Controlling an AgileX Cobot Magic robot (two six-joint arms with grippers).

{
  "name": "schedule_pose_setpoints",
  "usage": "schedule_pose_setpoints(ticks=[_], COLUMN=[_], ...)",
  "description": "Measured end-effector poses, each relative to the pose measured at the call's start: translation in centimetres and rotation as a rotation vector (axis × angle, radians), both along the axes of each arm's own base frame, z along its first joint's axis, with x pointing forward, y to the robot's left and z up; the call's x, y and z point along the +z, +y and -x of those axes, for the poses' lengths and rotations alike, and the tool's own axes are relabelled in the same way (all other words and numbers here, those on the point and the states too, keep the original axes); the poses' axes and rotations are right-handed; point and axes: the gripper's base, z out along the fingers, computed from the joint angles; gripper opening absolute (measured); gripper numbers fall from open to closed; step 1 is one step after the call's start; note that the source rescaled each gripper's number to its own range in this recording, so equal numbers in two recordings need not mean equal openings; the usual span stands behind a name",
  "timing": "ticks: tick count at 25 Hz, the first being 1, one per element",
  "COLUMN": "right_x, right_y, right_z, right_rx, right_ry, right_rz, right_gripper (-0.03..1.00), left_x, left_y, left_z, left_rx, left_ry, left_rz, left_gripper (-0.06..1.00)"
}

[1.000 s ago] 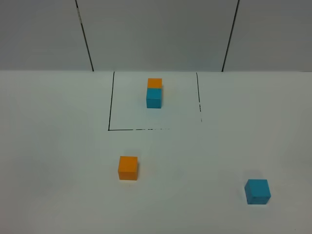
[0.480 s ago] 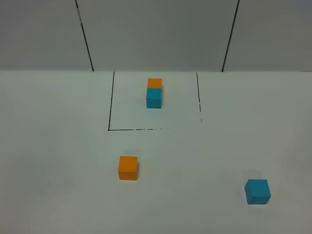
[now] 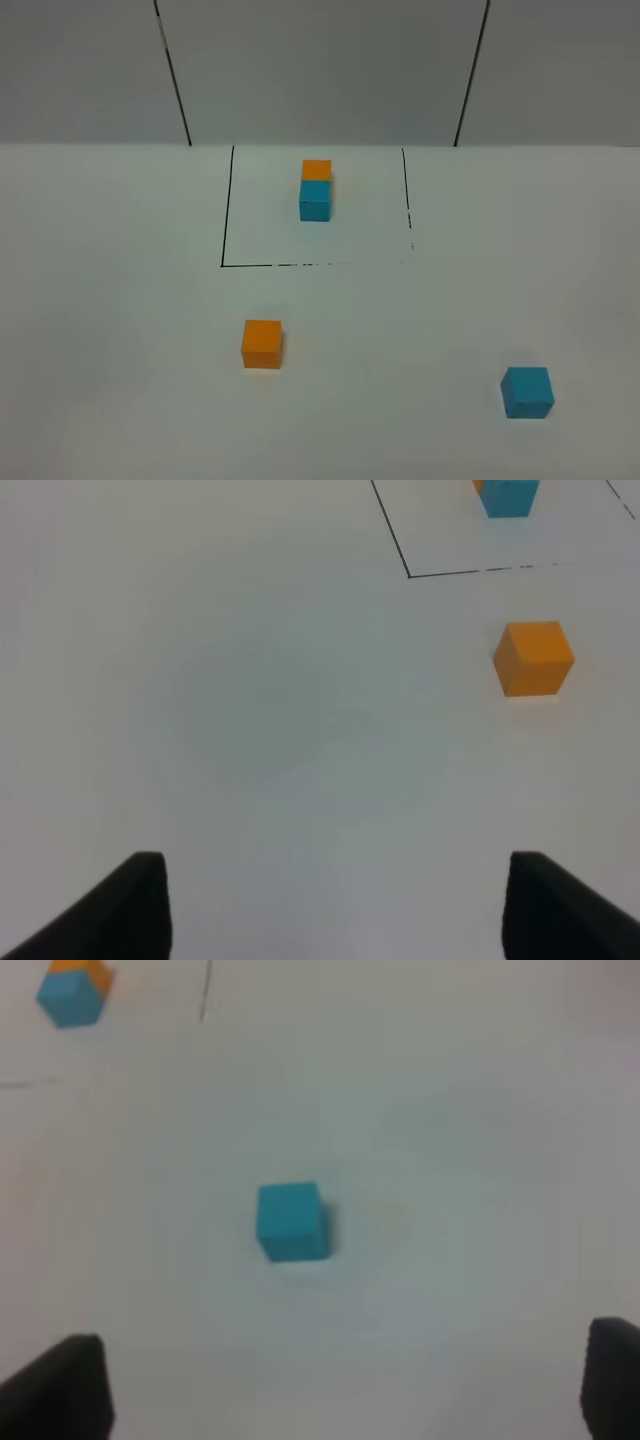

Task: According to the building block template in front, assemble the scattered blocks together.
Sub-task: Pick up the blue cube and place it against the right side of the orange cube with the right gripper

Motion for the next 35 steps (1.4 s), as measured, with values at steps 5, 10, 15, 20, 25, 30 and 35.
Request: schedule_pose_setpoints(ticks=[5,10,15,20,25,30,35], right_x=[1.1,0.1,-1.8,-4.8,-8.5,-11.1,-12.6], right_y=[0.7,0.5,1.1,4.9,6.9,7.1,7.5], right_z=[-7.1,-15.2,-21.0,-23.7,-25.1,-26.2,-27.0], right_rx=[0.098,0.107,0.128,0.215,0.187,0.17,0.17], right_ry=[0.267,0.521,0.648,0.745,0.842,0.882,0.872], right_rz=[-0.05,-0.053,-0.048,0.049,0.216,0.249,0.232], right_gripper=[1.0,1.0,1.0,1.0,1.0,1.0,1.0], left_x=[0.0,0.0,0.0,0.0,0.0,0.0,0.0], left_y=[0.0,0.0,0.0,0.0,0.0,0.0,0.0], left_z=[0.0,0.0,0.0,0.0,0.0,0.0,0.0], left_rx=[0.0,0.0,0.0,0.0,0.0,0.0,0.0], left_ry=[0.0,0.0,0.0,0.0,0.0,0.0,0.0], left_rz=[0.0,0.0,0.0,0.0,0.0,0.0,0.0], left_gripper=[0.47,0.47,0.47,0.47,0.47,0.47,0.47])
